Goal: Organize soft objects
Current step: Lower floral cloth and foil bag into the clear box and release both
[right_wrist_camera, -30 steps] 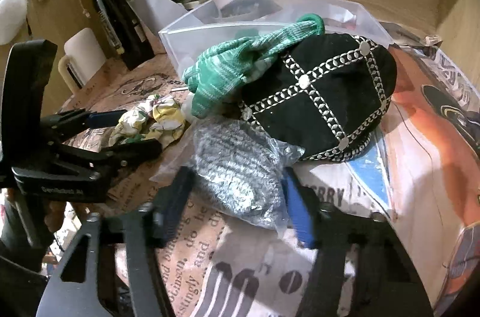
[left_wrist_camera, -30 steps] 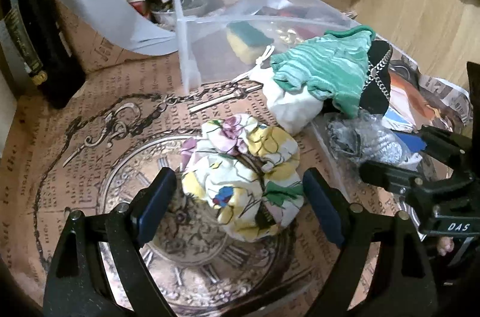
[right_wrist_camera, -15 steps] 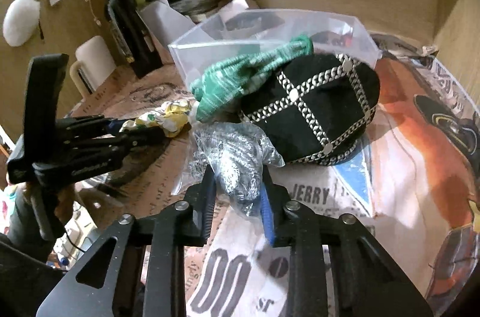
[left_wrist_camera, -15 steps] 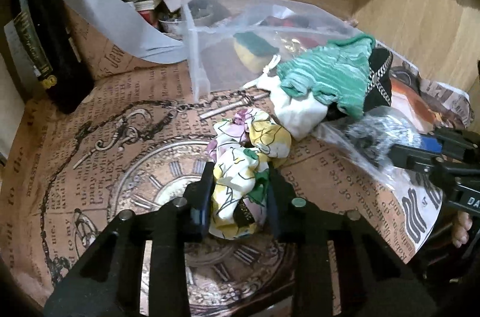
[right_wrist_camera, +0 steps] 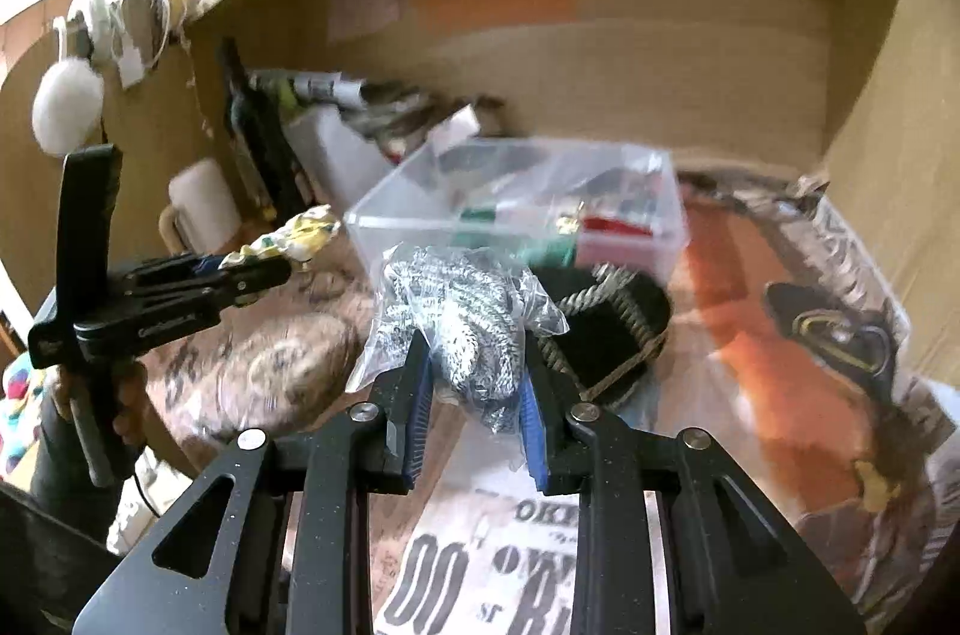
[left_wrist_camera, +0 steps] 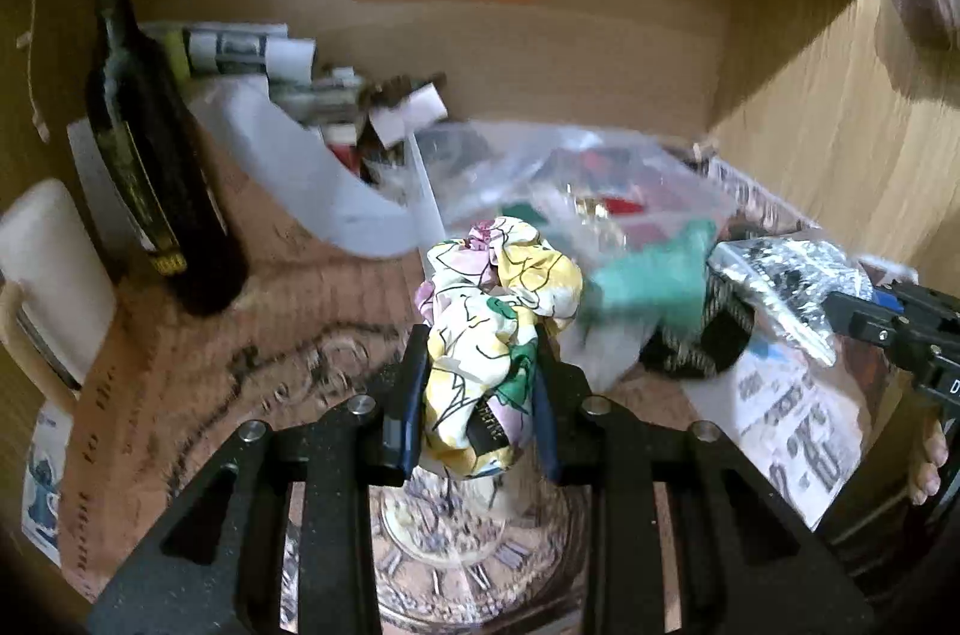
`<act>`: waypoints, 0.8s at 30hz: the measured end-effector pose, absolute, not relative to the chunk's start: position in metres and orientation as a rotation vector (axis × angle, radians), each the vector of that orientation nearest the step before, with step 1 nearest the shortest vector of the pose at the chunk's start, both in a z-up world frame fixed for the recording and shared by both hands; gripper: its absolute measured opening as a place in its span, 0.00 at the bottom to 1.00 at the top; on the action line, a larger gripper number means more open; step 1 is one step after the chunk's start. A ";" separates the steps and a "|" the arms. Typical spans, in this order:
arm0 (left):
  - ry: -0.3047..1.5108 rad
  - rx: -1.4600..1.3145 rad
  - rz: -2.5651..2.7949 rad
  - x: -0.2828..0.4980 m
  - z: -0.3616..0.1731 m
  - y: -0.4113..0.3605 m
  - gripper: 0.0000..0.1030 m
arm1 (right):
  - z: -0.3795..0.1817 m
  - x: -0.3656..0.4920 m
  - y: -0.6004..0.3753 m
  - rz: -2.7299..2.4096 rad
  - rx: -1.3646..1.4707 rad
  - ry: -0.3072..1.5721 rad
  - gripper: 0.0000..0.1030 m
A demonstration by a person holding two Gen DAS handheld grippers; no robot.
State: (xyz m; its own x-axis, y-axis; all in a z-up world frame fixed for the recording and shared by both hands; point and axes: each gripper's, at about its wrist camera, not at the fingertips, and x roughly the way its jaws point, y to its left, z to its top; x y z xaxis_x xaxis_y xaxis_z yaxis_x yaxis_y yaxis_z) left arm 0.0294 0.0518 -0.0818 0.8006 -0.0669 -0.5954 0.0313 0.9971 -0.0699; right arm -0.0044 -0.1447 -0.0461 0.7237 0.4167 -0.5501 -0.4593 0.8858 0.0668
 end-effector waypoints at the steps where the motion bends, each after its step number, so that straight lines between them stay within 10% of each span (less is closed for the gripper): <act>1: 0.628 -0.060 -0.052 0.031 -0.077 0.053 0.29 | -0.042 -0.004 -0.147 0.479 -0.072 0.576 0.23; 24: 0.581 -0.030 -0.050 0.130 -0.043 0.043 0.29 | -0.011 0.093 -0.130 0.430 -0.107 0.519 0.23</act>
State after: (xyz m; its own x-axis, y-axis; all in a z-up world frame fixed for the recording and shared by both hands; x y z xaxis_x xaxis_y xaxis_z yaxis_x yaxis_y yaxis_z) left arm 0.1298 0.0427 -0.0429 0.8348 -0.0560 -0.5478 0.0393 0.9983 -0.0421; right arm 0.0929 -0.1303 -0.0108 0.7819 0.3704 -0.5015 -0.4239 0.9057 0.0080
